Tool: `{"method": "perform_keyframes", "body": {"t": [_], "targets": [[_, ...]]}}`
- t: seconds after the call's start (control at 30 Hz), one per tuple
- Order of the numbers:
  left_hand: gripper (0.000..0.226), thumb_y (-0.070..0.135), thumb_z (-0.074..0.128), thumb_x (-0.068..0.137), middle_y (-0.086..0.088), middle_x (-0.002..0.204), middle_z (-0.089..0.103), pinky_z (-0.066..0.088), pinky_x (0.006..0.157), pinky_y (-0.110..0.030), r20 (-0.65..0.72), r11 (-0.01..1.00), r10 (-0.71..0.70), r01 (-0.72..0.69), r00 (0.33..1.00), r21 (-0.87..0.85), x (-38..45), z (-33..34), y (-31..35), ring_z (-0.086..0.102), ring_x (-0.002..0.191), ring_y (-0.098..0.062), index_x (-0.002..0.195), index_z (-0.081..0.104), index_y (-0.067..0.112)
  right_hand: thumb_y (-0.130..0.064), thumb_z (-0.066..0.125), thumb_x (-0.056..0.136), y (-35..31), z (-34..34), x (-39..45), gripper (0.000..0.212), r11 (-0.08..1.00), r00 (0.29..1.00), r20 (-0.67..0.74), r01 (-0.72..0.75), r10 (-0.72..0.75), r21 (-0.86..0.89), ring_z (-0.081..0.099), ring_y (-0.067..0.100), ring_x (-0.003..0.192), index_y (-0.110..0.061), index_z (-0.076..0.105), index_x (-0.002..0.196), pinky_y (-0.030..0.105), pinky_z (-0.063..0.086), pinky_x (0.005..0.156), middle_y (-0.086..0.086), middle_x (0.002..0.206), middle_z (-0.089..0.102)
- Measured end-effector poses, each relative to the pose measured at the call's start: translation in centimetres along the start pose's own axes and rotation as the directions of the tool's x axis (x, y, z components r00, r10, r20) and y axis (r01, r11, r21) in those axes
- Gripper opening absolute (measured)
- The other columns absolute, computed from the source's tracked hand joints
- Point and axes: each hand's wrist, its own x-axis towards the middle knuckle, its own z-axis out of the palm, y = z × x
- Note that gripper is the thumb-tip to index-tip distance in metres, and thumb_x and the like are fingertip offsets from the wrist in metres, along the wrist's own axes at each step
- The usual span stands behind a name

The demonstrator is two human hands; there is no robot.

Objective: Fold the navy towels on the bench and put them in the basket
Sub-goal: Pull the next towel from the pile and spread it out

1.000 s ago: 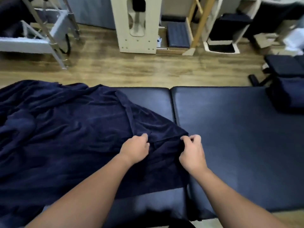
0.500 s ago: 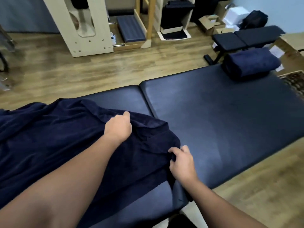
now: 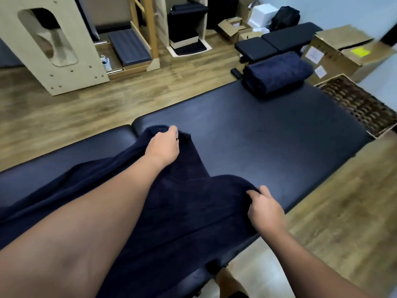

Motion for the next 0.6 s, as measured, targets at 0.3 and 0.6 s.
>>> {"method": "perform_keyframes", "body": {"t": [0.3,0.6], "targets": [[0.057,0.002,0.063,0.076,0.002,0.108,0.045,0.046,0.089,-0.059,0.142,0.992,0.035,-0.051,0.989,0.115,10.4,3.5,12.6,0.043,0.107,-0.026,0.110,0.026,0.029,0.000,0.043,0.089,11.8,-4.2,9.7,0.044,0.999,0.997,-0.075,-0.026,0.028,0.030,0.046,0.025,0.071,-0.019,0.058,0.126,0.035,0.043,0.062,-0.005,0.102,0.034],[0.122,0.020,0.076,0.083,-0.018,0.152,0.032,0.044,0.106,-0.050,0.307,0.991,0.098,-0.122,0.947,0.059,16.6,7.0,19.7,0.041,0.136,-0.040,0.150,-0.020,0.056,-0.025,0.057,0.092,18.5,-7.1,18.1,0.052,0.980,0.981,-0.002,-0.192,0.192,0.050,0.041,0.040,0.120,-0.031,0.044,0.143,0.049,0.042,0.098,0.008,0.144,0.031]]}}
